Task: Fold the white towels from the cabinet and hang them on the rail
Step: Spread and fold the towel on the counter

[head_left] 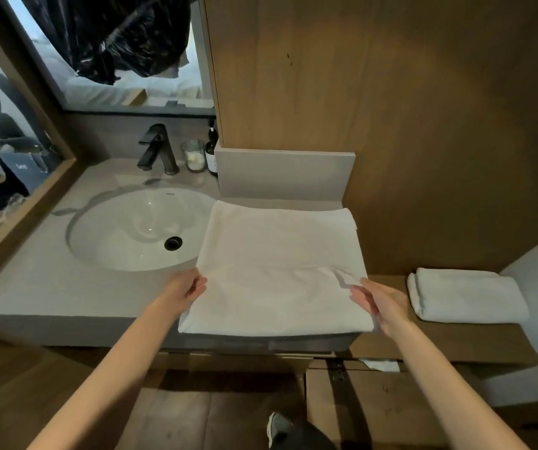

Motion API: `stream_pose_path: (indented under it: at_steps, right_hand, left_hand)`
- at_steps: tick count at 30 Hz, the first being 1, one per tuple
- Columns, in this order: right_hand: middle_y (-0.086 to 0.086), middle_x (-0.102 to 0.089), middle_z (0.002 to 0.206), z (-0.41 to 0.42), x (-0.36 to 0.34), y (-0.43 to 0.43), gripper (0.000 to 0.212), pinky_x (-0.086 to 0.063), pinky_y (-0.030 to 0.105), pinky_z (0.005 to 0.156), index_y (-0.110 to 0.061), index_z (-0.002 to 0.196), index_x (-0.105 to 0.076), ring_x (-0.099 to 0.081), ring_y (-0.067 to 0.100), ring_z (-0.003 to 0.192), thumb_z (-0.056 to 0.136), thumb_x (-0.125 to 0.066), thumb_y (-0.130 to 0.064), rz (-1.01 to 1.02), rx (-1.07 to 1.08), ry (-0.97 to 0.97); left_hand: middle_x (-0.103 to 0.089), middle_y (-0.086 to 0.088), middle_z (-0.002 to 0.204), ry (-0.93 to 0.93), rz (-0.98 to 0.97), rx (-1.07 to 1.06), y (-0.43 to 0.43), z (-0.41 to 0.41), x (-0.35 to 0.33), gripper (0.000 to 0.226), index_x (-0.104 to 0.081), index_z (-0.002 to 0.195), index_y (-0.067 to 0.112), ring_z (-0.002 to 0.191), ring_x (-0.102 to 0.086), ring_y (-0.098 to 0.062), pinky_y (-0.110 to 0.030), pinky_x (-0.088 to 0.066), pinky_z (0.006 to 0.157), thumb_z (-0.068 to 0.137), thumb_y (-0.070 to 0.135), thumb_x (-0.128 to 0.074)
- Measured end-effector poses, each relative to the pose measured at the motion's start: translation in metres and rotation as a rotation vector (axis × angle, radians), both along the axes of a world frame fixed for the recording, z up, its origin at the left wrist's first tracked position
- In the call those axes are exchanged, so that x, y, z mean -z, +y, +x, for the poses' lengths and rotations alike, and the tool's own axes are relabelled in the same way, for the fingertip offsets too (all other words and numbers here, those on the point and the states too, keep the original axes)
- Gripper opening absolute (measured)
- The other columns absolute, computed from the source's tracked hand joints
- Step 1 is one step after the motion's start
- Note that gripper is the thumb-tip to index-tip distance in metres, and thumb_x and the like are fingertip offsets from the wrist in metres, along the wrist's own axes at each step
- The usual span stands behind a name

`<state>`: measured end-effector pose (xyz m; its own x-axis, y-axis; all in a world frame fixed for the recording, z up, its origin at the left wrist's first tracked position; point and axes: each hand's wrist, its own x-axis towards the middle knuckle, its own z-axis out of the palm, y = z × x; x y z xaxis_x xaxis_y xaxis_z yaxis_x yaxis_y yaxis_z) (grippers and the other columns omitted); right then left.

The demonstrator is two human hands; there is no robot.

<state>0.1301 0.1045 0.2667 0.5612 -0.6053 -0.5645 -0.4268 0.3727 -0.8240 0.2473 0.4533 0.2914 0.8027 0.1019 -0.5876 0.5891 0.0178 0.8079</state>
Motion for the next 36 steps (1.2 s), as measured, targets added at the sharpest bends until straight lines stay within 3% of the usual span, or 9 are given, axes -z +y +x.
stream_pose_path:
  at_steps: [3, 6, 9, 13, 15, 19, 28, 32, 36]
  right_hand:
    - [0.012, -0.072, 0.102, -0.002, 0.003, -0.004, 0.047, -0.061, 0.030, 0.071, -0.003, 0.120, -0.063, -0.072, 0.022, 0.088, 0.078, -0.079, -0.017, 0.024, -0.174, -0.037]
    - [0.005, -0.067, 0.103, -0.004, 0.000, -0.004, 0.062, -0.060, 0.031, 0.070, -0.012, 0.126, -0.057, -0.069, 0.018, 0.087, 0.073, -0.085, -0.027, -0.259, -0.421, 0.124]
    - [0.006, -0.056, 0.121, -0.004, -0.001, 0.001, 0.053, -0.046, 0.027, 0.075, -0.017, 0.126, -0.059, -0.058, 0.021, 0.101, 0.083, -0.072, -0.044, -0.808, -0.570, 0.268]
    - [0.006, -0.050, 0.119, -0.003, 0.002, 0.005, 0.033, -0.036, 0.037, 0.089, -0.016, 0.117, -0.062, -0.043, 0.025, 0.112, 0.097, -0.051, -0.040, -1.205, -0.580, 0.331]
    - [0.003, -0.057, 0.108, -0.001, 0.004, 0.007, 0.027, -0.039, 0.037, 0.084, -0.015, 0.112, -0.059, -0.051, 0.023, 0.104, 0.101, -0.044, -0.035, -1.155, -0.573, 0.241]
    - [-0.004, -0.053, 0.075, 0.001, 0.012, 0.004, 0.029, -0.035, 0.026, 0.051, -0.012, 0.113, -0.049, -0.052, 0.012, 0.066, 0.103, -0.037, -0.036, -0.928, -0.455, 0.204]
    - [0.001, -0.052, 0.073, 0.005, 0.032, -0.001, 0.025, -0.032, 0.027, 0.050, -0.014, 0.104, -0.048, -0.052, 0.017, 0.064, 0.103, -0.037, -0.037, -0.859, -0.435, 0.232]
    - [0.001, -0.057, 0.079, 0.008, 0.033, -0.010, 0.033, -0.037, 0.028, 0.057, -0.015, 0.098, -0.052, -0.055, 0.021, 0.072, 0.101, -0.038, -0.045, -0.792, -0.434, 0.246]
    - [0.003, -0.059, 0.087, 0.000, 0.035, -0.012, 0.043, -0.036, 0.028, 0.059, -0.012, 0.099, -0.054, -0.057, 0.022, 0.082, 0.100, -0.037, -0.051, -0.736, -0.482, 0.299]
  left_hand:
    - [-0.053, -0.007, 0.068, -0.174, 0.369, 0.214, 0.010, 0.001, 0.025, 0.020, -0.056, 0.069, 0.017, 0.060, -0.050, -0.017, -0.032, -0.041, 0.062, 0.089, 0.017, -0.052]
    - [-0.064, -0.005, 0.093, -0.278, 0.673, 0.376, 0.013, -0.009, 0.039, 0.024, -0.063, 0.103, 0.019, 0.088, -0.059, -0.025, -0.040, -0.052, 0.080, 0.087, 0.037, -0.060]
    - [-0.042, -0.009, 0.121, -0.176, 0.662, 0.305, 0.006, -0.011, 0.045, 0.055, -0.050, 0.125, 0.017, 0.110, -0.048, -0.030, -0.048, -0.050, 0.094, 0.082, 0.049, -0.065]
    - [-0.054, -0.011, 0.108, -0.231, 0.727, 0.336, -0.004, -0.004, 0.043, 0.050, -0.053, 0.113, 0.005, 0.103, -0.055, -0.031, -0.044, -0.050, 0.087, 0.087, 0.047, -0.060]
    - [-0.054, -0.008, 0.101, -0.268, 0.700, 0.350, -0.009, -0.005, 0.039, 0.040, -0.049, 0.115, 0.003, 0.096, -0.056, -0.032, -0.039, -0.046, 0.079, 0.096, 0.038, -0.051]
    - [-0.054, -0.008, 0.100, -0.308, 0.635, 0.288, -0.009, -0.009, 0.039, 0.033, -0.047, 0.116, 0.007, 0.090, -0.050, -0.027, -0.036, -0.038, 0.077, 0.102, 0.036, -0.037]
    - [-0.053, -0.010, 0.087, -0.194, 0.489, 0.207, -0.001, 0.008, 0.048, 0.030, -0.052, 0.098, 0.006, 0.088, -0.049, -0.030, -0.036, -0.035, 0.075, 0.103, 0.030, -0.035]
    - [-0.055, -0.022, 0.094, -0.171, 0.505, 0.186, 0.002, 0.011, 0.057, 0.038, -0.056, 0.109, -0.002, 0.096, -0.054, -0.042, -0.037, -0.036, 0.075, 0.102, 0.029, -0.034]
    - [-0.057, -0.020, 0.099, -0.153, 0.492, 0.159, 0.003, 0.007, 0.058, 0.035, -0.055, 0.110, 0.000, 0.089, -0.051, -0.033, -0.036, -0.037, 0.076, 0.102, 0.027, -0.035]
